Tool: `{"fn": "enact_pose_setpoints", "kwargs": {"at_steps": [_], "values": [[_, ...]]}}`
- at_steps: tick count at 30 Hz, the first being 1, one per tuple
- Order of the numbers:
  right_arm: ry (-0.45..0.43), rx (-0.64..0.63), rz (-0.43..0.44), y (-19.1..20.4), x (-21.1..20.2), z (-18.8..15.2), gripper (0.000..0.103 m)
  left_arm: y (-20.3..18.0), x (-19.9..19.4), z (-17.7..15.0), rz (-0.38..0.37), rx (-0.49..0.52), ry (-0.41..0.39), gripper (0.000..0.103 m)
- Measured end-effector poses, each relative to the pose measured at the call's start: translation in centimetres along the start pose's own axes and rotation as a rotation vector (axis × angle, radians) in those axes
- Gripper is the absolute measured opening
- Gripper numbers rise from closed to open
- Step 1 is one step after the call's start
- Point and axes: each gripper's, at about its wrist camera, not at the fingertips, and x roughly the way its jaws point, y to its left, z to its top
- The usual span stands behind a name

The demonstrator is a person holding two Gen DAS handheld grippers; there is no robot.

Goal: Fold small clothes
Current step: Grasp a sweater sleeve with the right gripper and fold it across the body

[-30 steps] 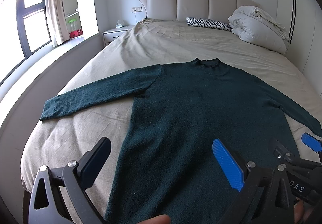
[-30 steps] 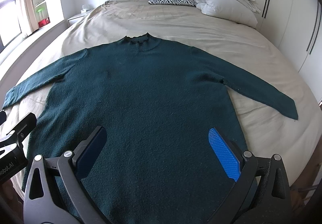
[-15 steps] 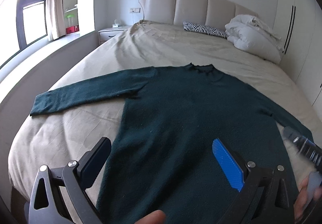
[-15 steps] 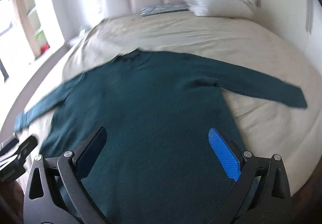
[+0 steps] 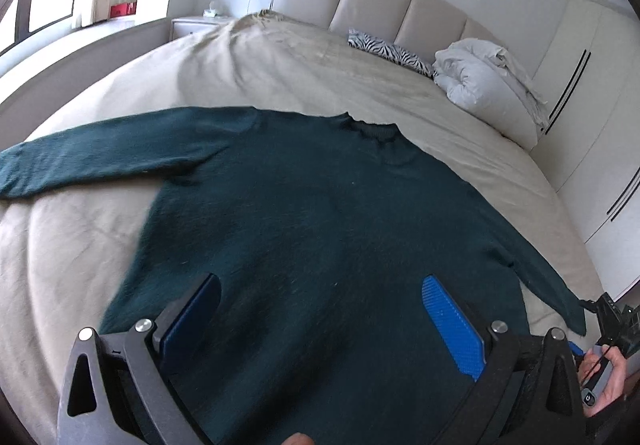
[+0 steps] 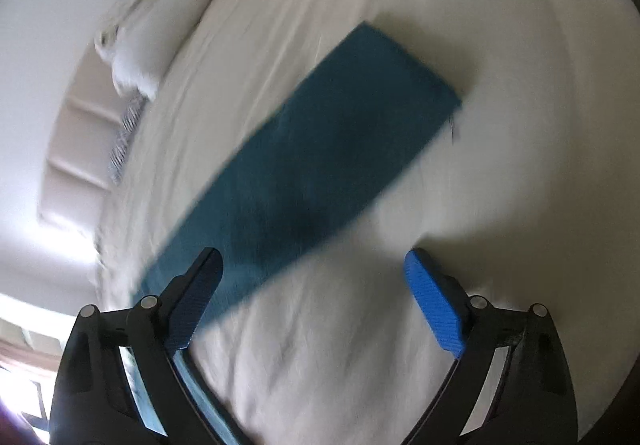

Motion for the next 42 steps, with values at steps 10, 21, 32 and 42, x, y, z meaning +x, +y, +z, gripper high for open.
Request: {"fn": "enact_pose_setpoints", "kwargs": {"at_steps": [10, 21, 32, 42], "values": [[-0.06, 0.044, 0.05, -0.3, 4.1, 6.7, 0.026, -0.8, 5.4, 1.9, -0.166, -0.069, 0.174, 0.103], [-0.011, -0.62, 0.169, 18.8, 2.9, -1.8, 0.009, 0.9, 6.4, 3.6, -0.316, -0.178, 0.175, 0.1], [0.366, -0.985, 0.288, 28.5, 9.7, -24.4, 0.009, 5.0, 7.4, 4.4, -0.432, -0.328, 0.193, 0.1], [0.361, -1.09, 0.389, 22.7, 4.6, -29.9, 0.076, 4.2, 10.6, 3.4, -0.508, -0.425, 0.264, 0.102]]}}
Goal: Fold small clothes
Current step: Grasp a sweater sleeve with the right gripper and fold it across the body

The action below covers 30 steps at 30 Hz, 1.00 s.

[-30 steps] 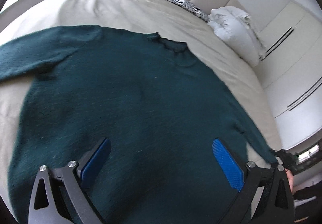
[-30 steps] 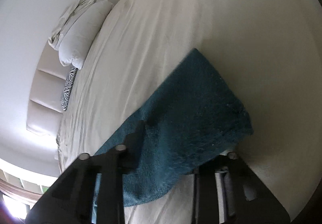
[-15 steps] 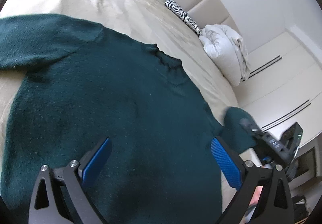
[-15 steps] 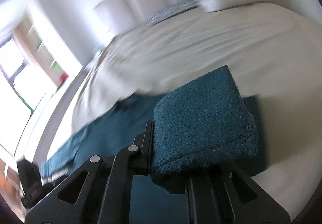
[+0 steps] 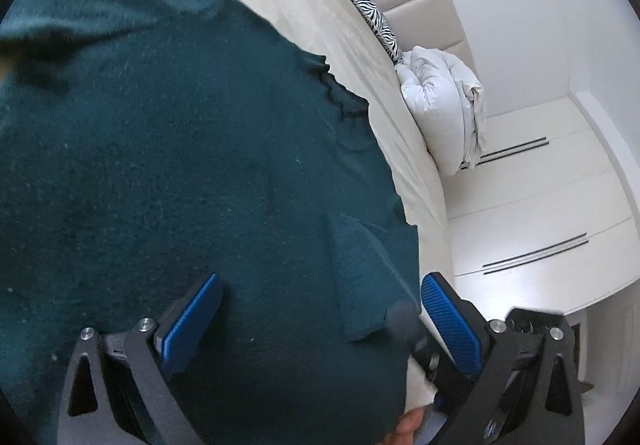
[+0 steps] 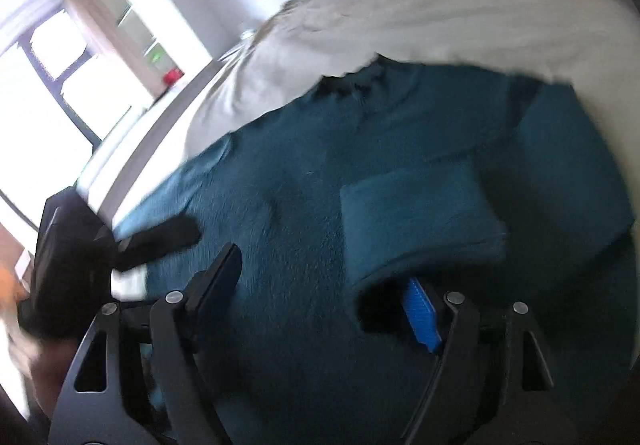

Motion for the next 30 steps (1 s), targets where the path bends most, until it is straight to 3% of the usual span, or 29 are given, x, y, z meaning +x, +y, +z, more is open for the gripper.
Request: {"fn": "enact_pose_setpoints", "kwargs": {"at_steps": [4, 8, 10, 13, 14, 16, 18, 21, 27, 30], "values": [[-0.035, -0.075, -0.053, 0.9, -0.6, 1.9, 0.076, 0.4, -0.7, 0.1, -0.031, -0.036, -0.019, 0.102], [-0.056, 0.151, -0.024, -2.1, 0.0, 4.8, 0.076, 1.0, -2.0, 0.1, -0.03, -0.045, -0.043, 0.102], [-0.064, 0.147, -0.066, -1.6, 0.2, 5.5, 0.076, 1.3, -2.4, 0.3, -0.031, -0.047, -0.047, 0.102], [-0.001, -0.096, -0.067, 3.0, 2.5, 5.9, 0.074, 2.5, -3.8, 0.8, -0.061, -0.091, -0.089, 0.102], [0.049, -0.256, -0.055, 5.7, 3.7, 5.2, 0.074, 3.1, -4.5, 1.0, -0.067, -0.112, -0.109, 0.102], [0.091, -0.456, -0.056, 8.7, 4.1, 3.2, 0.072, 3.9, -5.3, 1.3, -0.073, -0.132, -0.118, 0.102], [0.106, -0.573, -0.081, 9.9, 4.2, 1.7, 0.072, 4.3, -5.5, 1.5, -0.065, -0.127, -0.109, 0.102], [0.119, -0.651, -0.134, 9.7, 4.0, 0.2, 0.072, 3.5, -4.5, 1.7, -0.042, -0.097, -0.072, 0.102], [0.136, -0.559, -0.082, 6.3, 2.7, -1.0, 0.072, 1.3, -0.6, 2.3, 0.071, -0.002, 0.061, 0.103], [0.095, -0.361, -0.013, 2.7, 0.7, -0.4, 0.072, 0.2, 0.4, 2.4, 0.129, 0.031, 0.078, 0.097]]}}
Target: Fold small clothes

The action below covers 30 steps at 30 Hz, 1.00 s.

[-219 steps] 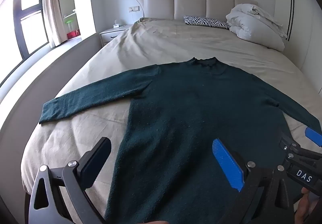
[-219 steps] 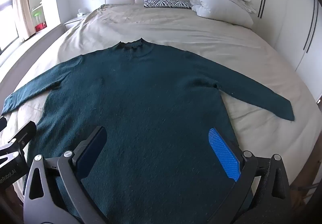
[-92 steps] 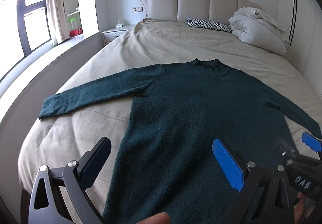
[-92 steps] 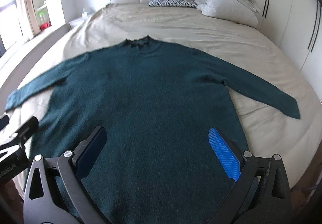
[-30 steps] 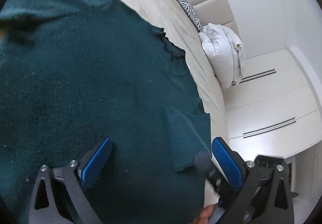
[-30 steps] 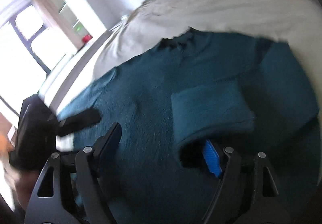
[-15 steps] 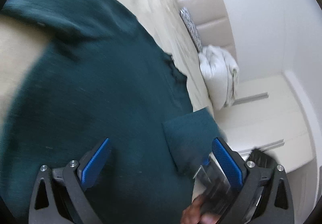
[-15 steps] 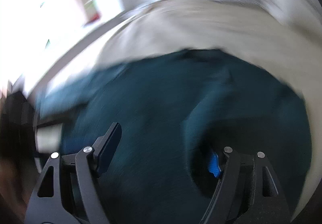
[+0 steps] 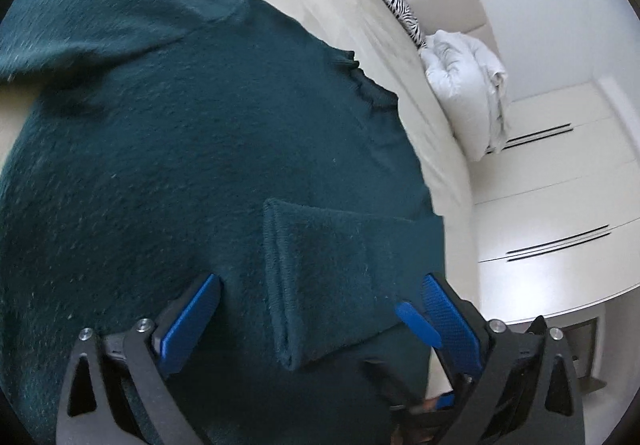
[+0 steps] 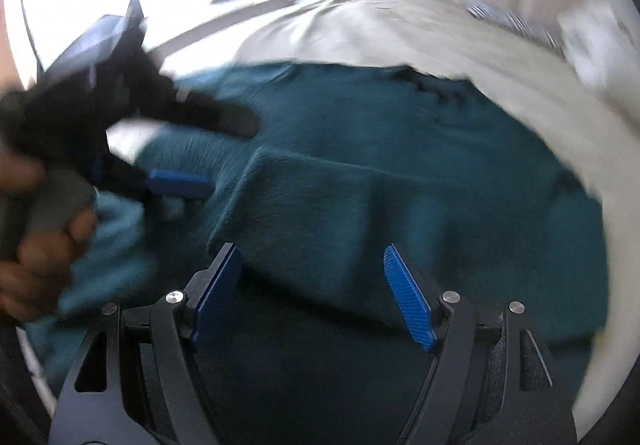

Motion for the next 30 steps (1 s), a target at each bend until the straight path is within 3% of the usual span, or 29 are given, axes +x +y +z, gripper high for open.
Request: {"fn": "enact_pose_setpoints", "kwargs": {"at_steps": [1, 3, 5, 8, 11, 12, 13, 18, 24, 27, 30], "values": [[-0.025, 0.102, 0.032, -1.8, -0.9, -0.6, 0.072, -0.4, 0.4, 0.0, 0.022, 0.013, 0.008, 0.086], [-0.062, 0.278, 0.089, -4.9, -2.2, -1.9, 0.072, -0.9, 1.1, -0.1, 0.07, 0.038, 0.027, 0.076], [-0.107, 0.462, 0.151, -7.8, -3.8, -4.0, 0.075, -1.5, 1.5, -0.3, 0.117, 0.069, 0.03, 0.075], [-0.178, 0.722, 0.244, -12.0, -5.3, -7.3, 0.075, -2.4, 2.1, -0.6, 0.178, 0.123, 0.033, 0.064], [-0.212, 0.895, 0.279, -14.8, -6.0, -9.7, 0.075, -2.8, 2.2, -0.3, 0.227, 0.164, 0.041, 0.036], [-0.219, 0.933, 0.287, -15.6, -5.9, -10.0, 0.074, -2.8, 2.1, -0.2, 0.235, 0.174, 0.039, 0.017], [-0.227, 0.967, 0.298, -16.2, -5.9, -10.4, 0.074, -2.8, 1.8, 0.2, 0.221, 0.185, 0.044, 0.008], [-0.261, 1.074, 0.341, -18.1, -6.3, -10.9, 0.074, -5.8, -0.1, 1.8, 0.223, 0.288, -0.007, 0.008], [-0.278, 1.255, 0.387, -20.1, -5.6, -11.0, 0.076, -10.2, -2.9, 5.6, 0.176, 0.425, -0.16, 0.008], [-0.305, 1.306, 0.392, -21.2, -5.5, -10.7, 0.076, -10.6, -3.3, 7.2, 0.137, 0.467, -0.225, 0.008], [-0.315, 1.359, 0.38, -22.7, -4.7, -10.2, 0.076, -9.6, -2.1, 8.1, 0.131, 0.465, -0.239, 0.008]]}}
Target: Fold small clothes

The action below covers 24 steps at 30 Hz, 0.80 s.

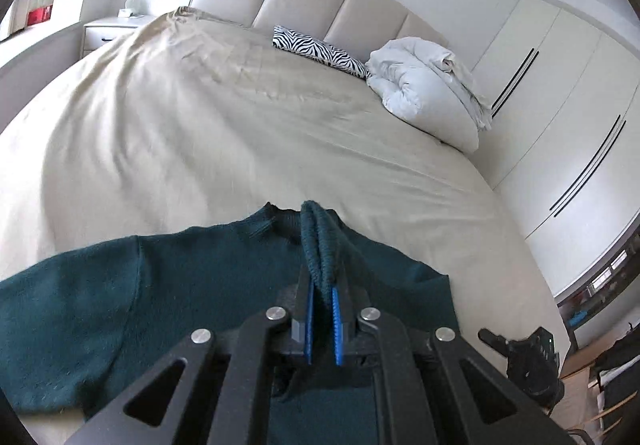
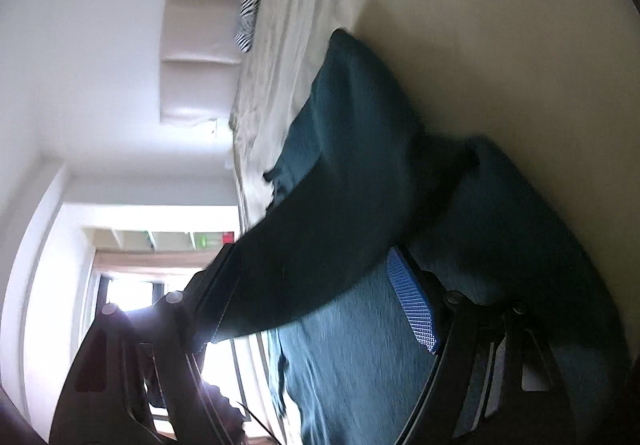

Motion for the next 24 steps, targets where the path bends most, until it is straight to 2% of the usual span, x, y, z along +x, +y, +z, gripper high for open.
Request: {"fn": "enact_pose_setpoints", "kwargs": {"at_steps": [3, 6, 9, 13, 15, 17, 19, 20, 24], "values": [[-0.029, 0.069, 0.015, -0.6, -0.3, 0.8, 0.074, 2.2, 2.4, -1.9, 0.025, -0.073, 0.063, 0.008], [-0.081, 0.078, 0.037, -1.0, -0.8, 1.5, 0.073, 4.8, 4.4, -4.5, 0.064, -0.124, 0.129, 0.008], [-0.088, 0.067, 0.05, -1.5, -1.5, 1.8, 0.072, 7.3, 4.7, -5.9, 0.04, -0.208, 0.147, 0.008], [-0.056, 0.005, -0.029, 0.1, -0.4, 1.4, 0.074, 6.7, 4.5, -6.2, 0.038, -0.179, 0.156, 0.008], [-0.079, 0.02, -0.009, 0.4, 0.0, 1.3, 0.074, 6.8, 4.3, -6.3, 0.037, -0.18, 0.16, 0.008], [-0.143, 0.048, 0.007, 0.0, -0.8, 2.0, 0.074, 7.1, 4.2, -6.4, 0.028, -0.193, 0.16, 0.008], [-0.184, 0.061, 0.021, -0.9, -1.5, 2.6, 0.069, 7.1, 4.1, -6.5, 0.027, -0.2, 0.158, 0.008], [-0.184, 0.076, 0.031, -1.3, -1.2, 2.7, 0.063, 7.2, 4.1, -6.6, 0.025, -0.204, 0.157, 0.008], [-0.21, 0.077, 0.058, -2.4, -2.3, 3.0, 0.057, 7.3, 4.0, -6.8, 0.009, -0.227, 0.154, 0.008]]}}
